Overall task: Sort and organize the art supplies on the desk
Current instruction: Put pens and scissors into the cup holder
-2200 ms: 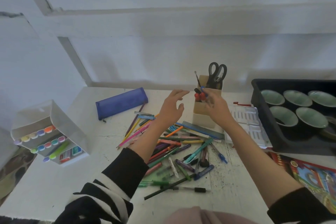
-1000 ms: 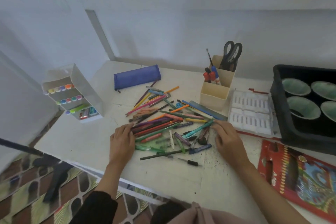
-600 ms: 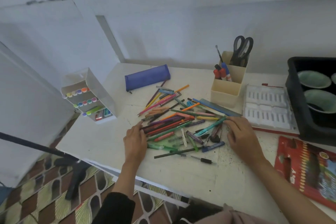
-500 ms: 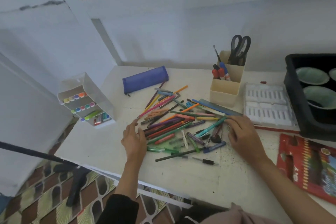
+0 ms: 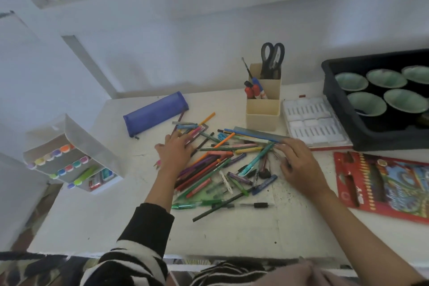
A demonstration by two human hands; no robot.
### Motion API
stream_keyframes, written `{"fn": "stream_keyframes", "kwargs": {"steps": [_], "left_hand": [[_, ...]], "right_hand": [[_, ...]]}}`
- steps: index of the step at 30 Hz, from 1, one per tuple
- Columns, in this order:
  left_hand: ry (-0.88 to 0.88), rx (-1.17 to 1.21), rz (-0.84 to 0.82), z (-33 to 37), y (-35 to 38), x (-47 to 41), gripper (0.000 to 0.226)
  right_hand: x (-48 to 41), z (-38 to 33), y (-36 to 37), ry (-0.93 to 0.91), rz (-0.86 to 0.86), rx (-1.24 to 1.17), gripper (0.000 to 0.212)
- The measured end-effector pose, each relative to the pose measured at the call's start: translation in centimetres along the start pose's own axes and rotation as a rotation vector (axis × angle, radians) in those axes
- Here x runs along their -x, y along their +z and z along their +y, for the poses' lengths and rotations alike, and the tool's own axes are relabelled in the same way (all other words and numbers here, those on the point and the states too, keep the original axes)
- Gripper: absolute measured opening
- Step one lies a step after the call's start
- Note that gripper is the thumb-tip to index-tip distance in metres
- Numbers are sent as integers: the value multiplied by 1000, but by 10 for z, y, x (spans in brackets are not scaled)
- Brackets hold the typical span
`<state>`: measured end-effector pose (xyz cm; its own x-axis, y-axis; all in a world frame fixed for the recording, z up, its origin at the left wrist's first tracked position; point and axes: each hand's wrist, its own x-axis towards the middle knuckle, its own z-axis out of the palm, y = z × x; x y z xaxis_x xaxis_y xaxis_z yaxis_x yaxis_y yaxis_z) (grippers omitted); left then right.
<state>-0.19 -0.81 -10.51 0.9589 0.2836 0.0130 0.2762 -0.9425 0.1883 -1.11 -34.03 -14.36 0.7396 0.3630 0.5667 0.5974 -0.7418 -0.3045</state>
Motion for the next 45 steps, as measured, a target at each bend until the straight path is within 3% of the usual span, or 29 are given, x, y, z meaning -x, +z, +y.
{"fn": "stream_keyframes", "kwargs": {"steps": [13, 17, 20, 25, 30, 33, 38, 45], "left_hand": [[-90, -101, 47, 5, -8, -17, 7], [-131, -65, 2, 10, -9, -21, 10], [-119, -81, -46, 10, -11, -23, 22], [-66, -118, -28, 9, -12, -25, 20], [-28, -154, -47, 7, -13, -27, 26], [17, -162, -28, 6, -13, -26, 22], [73, 17, 13, 3, -22, -23, 21], [166, 365, 46, 20, -40, -22, 14]], "right_hand": [[1, 3, 0, 46, 26, 32, 35], [0, 3, 1, 63, 45, 40, 31], [0, 5, 1, 119, 66, 73, 29], [-1, 6, -2, 257, 47, 186, 38], [-4, 12, 3, 435, -15, 269, 58], [-3, 14, 4, 462, 39, 291, 41], [-4, 15, 1, 495, 133, 287, 30], [-7, 12, -1, 564, 121, 326, 43]]}}
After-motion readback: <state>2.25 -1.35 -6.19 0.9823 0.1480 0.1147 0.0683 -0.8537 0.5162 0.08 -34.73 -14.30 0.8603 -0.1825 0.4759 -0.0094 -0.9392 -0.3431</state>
